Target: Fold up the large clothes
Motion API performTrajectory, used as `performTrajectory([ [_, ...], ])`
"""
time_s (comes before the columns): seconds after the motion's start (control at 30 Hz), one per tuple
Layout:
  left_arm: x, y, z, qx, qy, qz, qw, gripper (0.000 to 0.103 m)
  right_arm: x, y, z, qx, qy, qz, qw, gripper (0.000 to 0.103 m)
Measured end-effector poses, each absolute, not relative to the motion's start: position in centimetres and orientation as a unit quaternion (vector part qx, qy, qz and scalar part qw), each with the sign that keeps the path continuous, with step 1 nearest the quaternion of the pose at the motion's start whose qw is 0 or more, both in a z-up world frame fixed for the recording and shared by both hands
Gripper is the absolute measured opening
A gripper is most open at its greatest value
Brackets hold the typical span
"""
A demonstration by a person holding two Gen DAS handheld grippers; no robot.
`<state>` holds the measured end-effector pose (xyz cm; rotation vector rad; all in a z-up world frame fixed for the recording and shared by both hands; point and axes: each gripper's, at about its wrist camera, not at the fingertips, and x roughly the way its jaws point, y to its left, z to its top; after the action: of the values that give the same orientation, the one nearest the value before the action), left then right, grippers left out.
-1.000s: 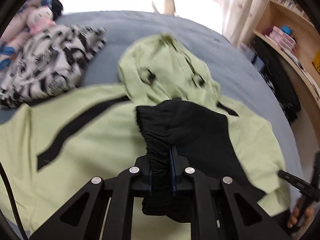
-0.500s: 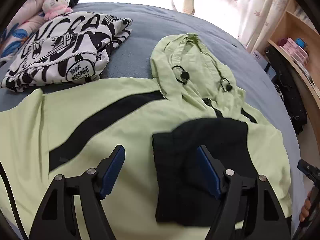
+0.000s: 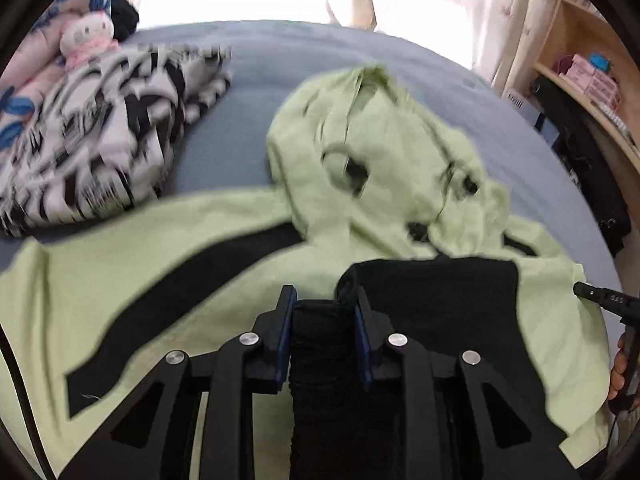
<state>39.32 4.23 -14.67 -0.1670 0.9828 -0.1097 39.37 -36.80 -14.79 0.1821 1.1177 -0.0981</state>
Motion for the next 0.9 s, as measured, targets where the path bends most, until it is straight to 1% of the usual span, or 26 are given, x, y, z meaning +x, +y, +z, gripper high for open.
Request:
performTrajectory([
  [0.07, 39.2, 3.8, -15.5, -0.062, 0.478, -0.038, 0.875, 0.029, 39.3, -35.8, -14.2, 0.055, 0.526, -0.064, 0.846, 0.01],
  [0.1, 39.0, 3.8, -15.4, -0.056, 0.478, -0.032, 0.876, 0.032, 39.2, -35.2, -13.4, 0.041, 0.529, -0.082, 0.844, 0.016],
  [0.2, 38.0, 3.7, -14.2, -0.034, 0.49, -0.005, 0.871, 0.034, 37.8, -34.0, -10.8, 0.024, 0.504, -0.096, 0.858, 0.023],
  [0.23, 37.2, 3.7, -13.1, -0.024, 0.48, 0.008, 0.877, 0.035, 36.6, -33.1, -9.5, 0.017, 0.485, -0.098, 0.869, 0.026],
  [0.27, 36.4, 3.6, -12.2, -0.018, 0.466, 0.017, 0.884, 0.038, 35.8, -32.4, -8.7, 0.016, 0.472, -0.091, 0.877, 0.037],
  [0.3, 35.6, 3.7, -11.5, -0.017, 0.458, 0.022, 0.889, 0.043, 34.9, -31.5, -7.9, 0.018, 0.463, -0.078, 0.883, 0.047],
  [0.33, 34.5, 3.2, -10.3, -0.022, 0.442, 0.03, 0.896, 0.045, 33.8, -30.4, -7.4, 0.023, 0.455, -0.059, 0.888, 0.049],
  [0.37, 33.8, 2.9, -9.7, -0.03, 0.434, 0.026, 0.9, 0.047, 32.9, -29.1, -7.2, 0.027, 0.452, -0.038, 0.891, 0.05],
  [0.5, 31.5, 0.2, -8.6, -0.054, 0.423, 0.016, 0.904, 0.047, 30.9, -23.6, -8.5, 0.046, 0.472, 0.043, 0.879, 0.05],
  [0.63, 30.0, -3.3, -10.1, -0.043, 0.432, 0.003, 0.901, 0.047, 29.8, -19.2, -11.5, 0.038, 0.497, 0.087, 0.862, 0.05],
  [0.77, 29.9, -4.0, -13.8, -0.017, 0.482, 0.03, 0.875, 0.047, 29.4, -20.1, -14.4, 0.029, 0.53, 0.061, 0.845, 0.05],
  [0.8, 29.9, -3.6, -14.4, -0.018, 0.491, 0.034, 0.87, 0.047, 29.1, -20.9, -14.4, 0.035, 0.529, 0.061, 0.846, 0.047],
  [0.9, 29.7, -2.3, -14.7, -0.029, 0.49, 0.026, 0.871, 0.047, 28.1, -24.0, -14.0, 0.02, 0.521, 0.004, 0.853, 0.047],
])
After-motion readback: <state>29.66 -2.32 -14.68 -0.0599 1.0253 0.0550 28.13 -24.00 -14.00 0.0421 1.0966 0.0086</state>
